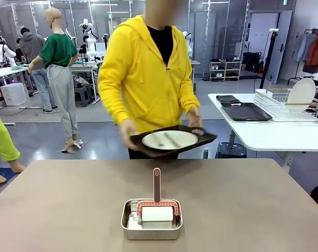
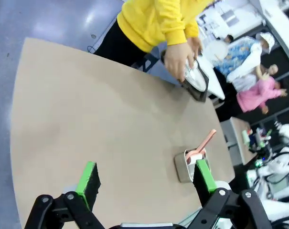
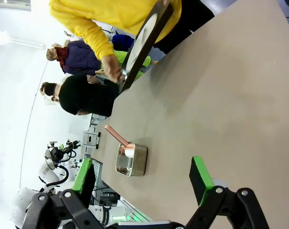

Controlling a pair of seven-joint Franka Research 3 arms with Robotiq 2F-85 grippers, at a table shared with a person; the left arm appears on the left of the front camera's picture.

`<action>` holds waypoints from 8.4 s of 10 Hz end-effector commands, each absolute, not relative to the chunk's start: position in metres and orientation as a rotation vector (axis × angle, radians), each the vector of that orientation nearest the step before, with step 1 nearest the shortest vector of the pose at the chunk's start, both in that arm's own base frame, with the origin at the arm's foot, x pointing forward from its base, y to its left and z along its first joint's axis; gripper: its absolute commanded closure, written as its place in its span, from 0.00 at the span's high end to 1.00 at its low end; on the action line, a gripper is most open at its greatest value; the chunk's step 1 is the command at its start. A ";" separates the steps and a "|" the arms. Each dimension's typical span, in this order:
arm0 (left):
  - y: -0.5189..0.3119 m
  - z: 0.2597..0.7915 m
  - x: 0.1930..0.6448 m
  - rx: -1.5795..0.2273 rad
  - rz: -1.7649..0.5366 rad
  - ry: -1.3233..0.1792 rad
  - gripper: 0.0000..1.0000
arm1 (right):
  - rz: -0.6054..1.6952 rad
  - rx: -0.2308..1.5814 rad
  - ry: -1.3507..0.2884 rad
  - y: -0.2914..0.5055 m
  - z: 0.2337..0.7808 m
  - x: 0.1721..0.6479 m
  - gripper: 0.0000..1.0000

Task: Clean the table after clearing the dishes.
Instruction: When the right (or left) Handle tray is removed, use the right hand (or left hand) to clean the right (or left) side of the table with the Lint Roller.

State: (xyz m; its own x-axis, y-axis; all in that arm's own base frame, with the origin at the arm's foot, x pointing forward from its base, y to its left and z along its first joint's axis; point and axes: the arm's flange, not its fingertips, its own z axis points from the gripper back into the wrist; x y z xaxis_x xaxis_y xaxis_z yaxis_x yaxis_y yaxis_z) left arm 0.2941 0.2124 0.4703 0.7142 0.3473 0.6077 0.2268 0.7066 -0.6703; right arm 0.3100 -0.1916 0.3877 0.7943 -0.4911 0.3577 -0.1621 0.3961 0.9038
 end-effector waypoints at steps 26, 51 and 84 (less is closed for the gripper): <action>-0.325 0.469 0.523 -0.206 -1.514 -0.068 1.00 | -0.239 1.173 -0.641 -0.191 0.392 0.311 1.00; -0.404 0.407 0.520 -0.301 -1.537 0.292 0.00 | -0.239 1.173 -0.641 -0.191 0.392 0.311 1.00; -0.032 0.328 0.517 -0.811 0.002 -0.043 0.21 | -0.239 1.173 -0.641 -0.191 0.392 0.311 1.00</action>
